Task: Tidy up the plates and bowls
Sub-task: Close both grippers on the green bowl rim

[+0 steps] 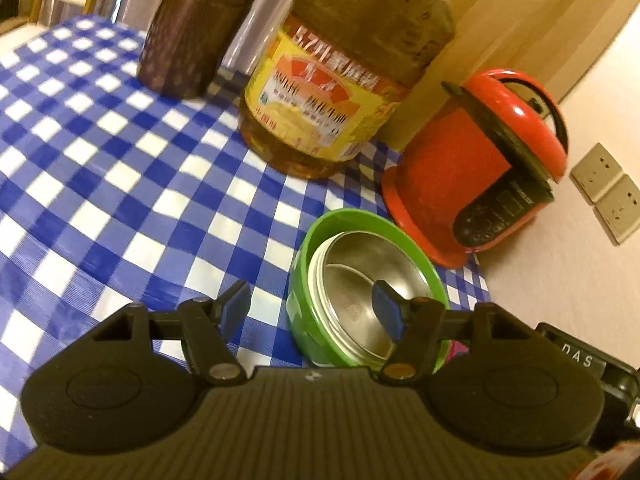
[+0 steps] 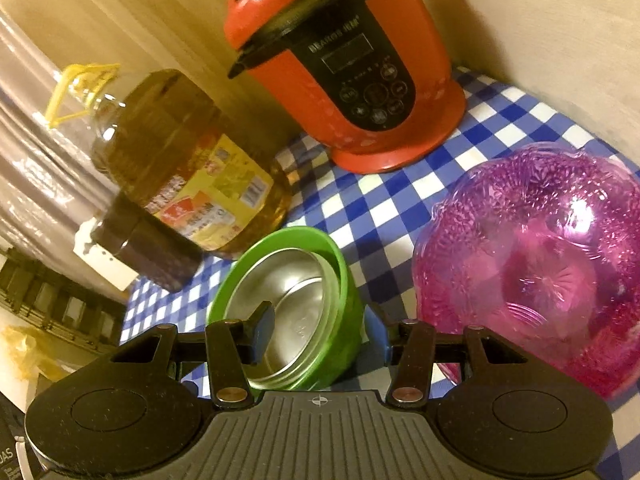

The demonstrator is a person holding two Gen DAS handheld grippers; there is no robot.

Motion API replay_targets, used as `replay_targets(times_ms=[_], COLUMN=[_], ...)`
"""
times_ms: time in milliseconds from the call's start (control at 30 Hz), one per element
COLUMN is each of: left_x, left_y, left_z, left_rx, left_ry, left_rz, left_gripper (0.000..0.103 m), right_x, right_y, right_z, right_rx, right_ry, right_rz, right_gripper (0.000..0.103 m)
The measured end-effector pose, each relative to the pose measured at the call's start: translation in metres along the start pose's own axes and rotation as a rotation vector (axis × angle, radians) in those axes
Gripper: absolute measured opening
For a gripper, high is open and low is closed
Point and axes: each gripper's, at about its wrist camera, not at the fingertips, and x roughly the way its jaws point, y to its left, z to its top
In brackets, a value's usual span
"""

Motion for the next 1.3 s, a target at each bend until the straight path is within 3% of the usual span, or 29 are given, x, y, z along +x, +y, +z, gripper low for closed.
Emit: replay_targets(times_ms=[667, 1133, 1300], left_x=[0.047, 0.066, 0.064], left_y=[0.008, 0.011, 0.01], left_z=[0.01, 0.005, 0.005], left_rx=[-0.066, -0.058, -0.052], left_ry=[0.065, 0.086, 0.079], left_rz=[-0.019, -0.01, -0.031], left_gripper=[0.052, 0.038, 0.027], right_x=[0.048, 0.064, 0.066], right_y=[-0.008, -0.006, -0.001], right_z=[0.008, 0.009, 0.006], right_rx=[0.006, -0.02, -0.061], right_ry=[0.039, 0.042, 0.04], right_rz=[-0.06, -0.072, -0.091], right_gripper=[0.05, 0.05, 0.048])
